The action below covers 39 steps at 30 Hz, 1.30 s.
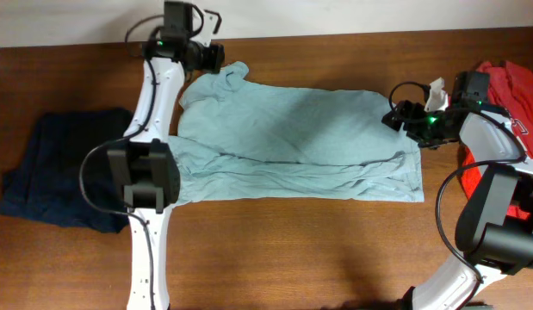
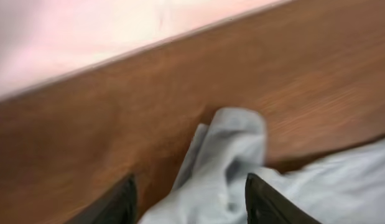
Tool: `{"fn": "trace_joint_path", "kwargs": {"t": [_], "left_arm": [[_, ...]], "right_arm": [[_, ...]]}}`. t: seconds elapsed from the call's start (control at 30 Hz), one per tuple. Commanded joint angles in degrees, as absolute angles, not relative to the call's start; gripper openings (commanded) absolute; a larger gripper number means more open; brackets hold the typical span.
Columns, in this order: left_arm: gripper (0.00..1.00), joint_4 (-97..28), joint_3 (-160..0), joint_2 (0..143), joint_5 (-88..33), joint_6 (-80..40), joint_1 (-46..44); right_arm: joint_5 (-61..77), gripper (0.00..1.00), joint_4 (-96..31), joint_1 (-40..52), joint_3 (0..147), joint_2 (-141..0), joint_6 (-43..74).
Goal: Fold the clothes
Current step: 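Grasp the shirt's top left and right corners with both grippers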
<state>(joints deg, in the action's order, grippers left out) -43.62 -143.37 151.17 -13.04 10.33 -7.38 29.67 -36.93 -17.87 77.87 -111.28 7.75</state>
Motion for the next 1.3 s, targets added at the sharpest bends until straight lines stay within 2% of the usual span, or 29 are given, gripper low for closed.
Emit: {"fn": "trace_joint_path", "kwargs": {"t": [0.0, 0.13, 0.2, 0.27, 0.3, 0.33, 0.47, 0.87, 1.03, 1.27], "left_arm": [[0.56, -41.69, -143.61, 156.03, -12.62, 11.46, -7.14], [0.56, -41.04, -143.61, 158.39, -12.62, 11.46, -7.25], [0.48, -41.1, -143.61, 158.87, -12.6, 11.46, -7.25], [0.25, -41.19, -143.61, 158.89, -12.62, 11.46, -7.25], [0.02, -41.23, -143.7, 158.78, -12.62, 11.42, -7.25], [0.0, -41.8, -144.0, 158.32, -12.58, 11.25, -7.25], [0.0, -46.06, -146.21, 155.65, -12.05, 11.27, -7.25], [0.0, -74.98, -150.76, 142.78, -11.94, 11.25, -10.81], [0.0, -87.81, -150.74, 142.61, -11.92, 11.25, -12.67], [0.0, -96.73, -150.08, 142.61, -9.3, 6.37, -12.97]], "right_arm": [[30.83, 0.86, -38.41, -18.11, 78.46, -111.37, 7.29], [30.83, 0.86, -39.0, -18.11, 78.46, -111.37, 7.27], [30.83, 0.86, -39.05, -18.13, 78.46, -111.37, 7.27], [30.83, 0.86, -39.05, -18.11, 78.46, -111.37, 7.27], [30.83, 0.86, -39.05, -18.11, 78.46, -111.37, 7.27], [30.83, 0.86, -39.05, -18.13, 78.46, -111.37, 7.27], [30.83, 0.86, -39.03, -18.13, 78.46, -111.37, 7.27], [30.85, 0.86, -39.05, -18.13, 78.46, -111.37, 7.29], [30.85, 0.86, -39.07, -18.13, 78.46, -111.37, 7.29], [30.85, 0.86, -39.05, -18.11, 78.46, -111.37, 7.29]]}}
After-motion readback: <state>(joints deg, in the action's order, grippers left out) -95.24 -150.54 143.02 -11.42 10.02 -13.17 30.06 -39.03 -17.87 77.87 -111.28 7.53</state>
